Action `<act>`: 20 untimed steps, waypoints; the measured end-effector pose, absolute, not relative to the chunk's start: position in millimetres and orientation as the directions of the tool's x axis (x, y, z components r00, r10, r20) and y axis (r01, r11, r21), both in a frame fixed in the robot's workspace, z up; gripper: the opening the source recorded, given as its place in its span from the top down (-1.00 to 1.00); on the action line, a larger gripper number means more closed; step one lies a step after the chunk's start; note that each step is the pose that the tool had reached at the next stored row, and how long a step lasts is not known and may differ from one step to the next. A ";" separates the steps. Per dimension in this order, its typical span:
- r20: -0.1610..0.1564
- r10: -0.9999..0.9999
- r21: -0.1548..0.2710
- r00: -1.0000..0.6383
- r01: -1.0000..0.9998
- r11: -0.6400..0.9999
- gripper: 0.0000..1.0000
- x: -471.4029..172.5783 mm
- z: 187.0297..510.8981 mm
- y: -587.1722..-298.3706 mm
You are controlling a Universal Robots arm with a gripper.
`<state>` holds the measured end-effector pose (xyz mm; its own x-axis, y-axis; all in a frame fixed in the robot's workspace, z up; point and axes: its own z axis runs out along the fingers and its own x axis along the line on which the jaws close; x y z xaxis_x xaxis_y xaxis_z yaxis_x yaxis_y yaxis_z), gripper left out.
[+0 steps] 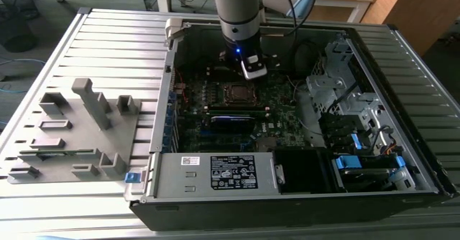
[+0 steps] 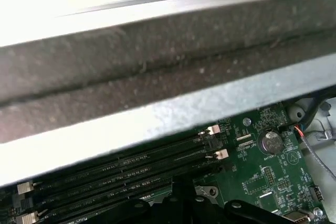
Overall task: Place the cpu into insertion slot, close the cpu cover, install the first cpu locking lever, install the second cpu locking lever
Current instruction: 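Install the first cpu locking lever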
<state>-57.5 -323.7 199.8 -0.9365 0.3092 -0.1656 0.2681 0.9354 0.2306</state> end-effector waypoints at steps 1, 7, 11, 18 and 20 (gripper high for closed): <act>-0.166 0.310 0.231 -0.936 0.268 0.935 0.80 -57.5 200.2 -323.4; -0.166 0.312 0.231 -0.935 0.271 0.935 0.80 -57.5 201.1 -322.2; -0.166 0.314 0.231 -0.935 0.273 0.934 0.80 -57.8 201.6 -321.6; -0.166 0.316 0.231 -0.934 0.275 0.933 0.80 -58.2 203.1 -320.4; -0.166 0.316 0.231 -0.934 0.275 0.933 0.80 -58.2 204.1 -320.3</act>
